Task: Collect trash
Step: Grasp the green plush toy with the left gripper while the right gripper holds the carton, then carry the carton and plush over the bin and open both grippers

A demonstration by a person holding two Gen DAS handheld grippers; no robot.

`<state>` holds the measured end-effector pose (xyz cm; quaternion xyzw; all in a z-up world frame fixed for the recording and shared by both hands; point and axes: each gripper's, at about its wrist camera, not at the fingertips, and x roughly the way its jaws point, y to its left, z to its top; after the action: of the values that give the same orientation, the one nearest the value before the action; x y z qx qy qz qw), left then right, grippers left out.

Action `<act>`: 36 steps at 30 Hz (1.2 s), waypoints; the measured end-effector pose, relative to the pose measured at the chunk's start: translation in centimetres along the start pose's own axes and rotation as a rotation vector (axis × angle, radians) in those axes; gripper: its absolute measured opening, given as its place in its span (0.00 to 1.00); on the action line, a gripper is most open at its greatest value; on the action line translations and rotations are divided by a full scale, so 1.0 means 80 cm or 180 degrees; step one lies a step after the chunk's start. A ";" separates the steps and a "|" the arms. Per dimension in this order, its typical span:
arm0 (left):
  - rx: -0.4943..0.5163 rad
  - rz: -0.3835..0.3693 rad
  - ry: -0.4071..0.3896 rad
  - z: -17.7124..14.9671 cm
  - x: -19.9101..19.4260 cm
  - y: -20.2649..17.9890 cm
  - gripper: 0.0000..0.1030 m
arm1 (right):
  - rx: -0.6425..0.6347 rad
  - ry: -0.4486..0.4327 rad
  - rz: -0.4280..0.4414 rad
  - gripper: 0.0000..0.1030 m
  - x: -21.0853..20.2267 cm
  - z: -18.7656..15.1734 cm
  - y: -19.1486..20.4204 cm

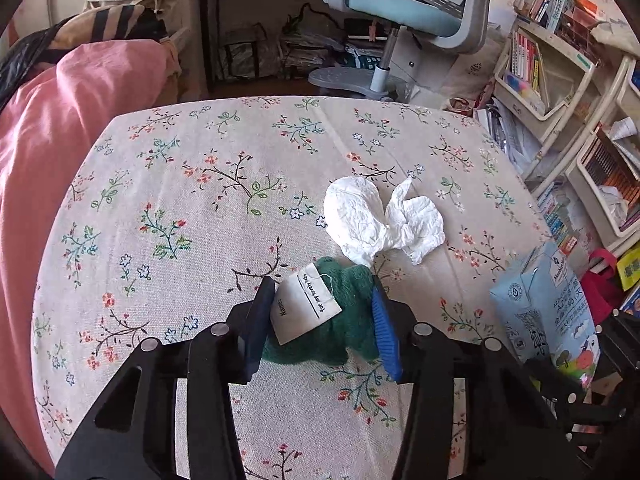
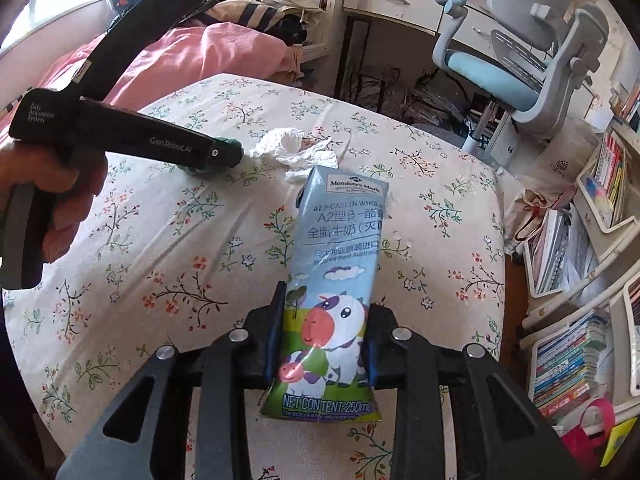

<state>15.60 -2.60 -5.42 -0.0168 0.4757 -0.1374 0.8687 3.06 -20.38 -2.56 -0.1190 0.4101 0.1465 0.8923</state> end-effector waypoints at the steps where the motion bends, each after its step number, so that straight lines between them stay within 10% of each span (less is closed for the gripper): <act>1: -0.0033 -0.0061 -0.0001 -0.001 -0.003 0.002 0.43 | 0.0050 -0.0015 0.0031 0.31 -0.002 -0.001 -0.004; 13: -0.0082 -0.0516 -0.0203 -0.014 -0.034 -0.032 0.43 | 0.0311 -0.0197 0.0027 0.31 -0.037 -0.020 -0.039; 34: 0.0412 -0.1531 -0.0181 -0.060 -0.017 -0.304 0.44 | 0.0692 0.0117 -0.0732 0.31 -0.081 -0.139 -0.146; 36: 0.0479 -0.1558 -0.0114 -0.069 -0.007 -0.333 0.46 | 0.0698 0.0264 -0.0861 0.43 -0.076 -0.151 -0.158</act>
<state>4.84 -27.53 -3.72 -0.0691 0.4304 -0.3782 0.8166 -4.59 -37.12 -4.43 -0.0810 0.4403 -0.0255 0.8938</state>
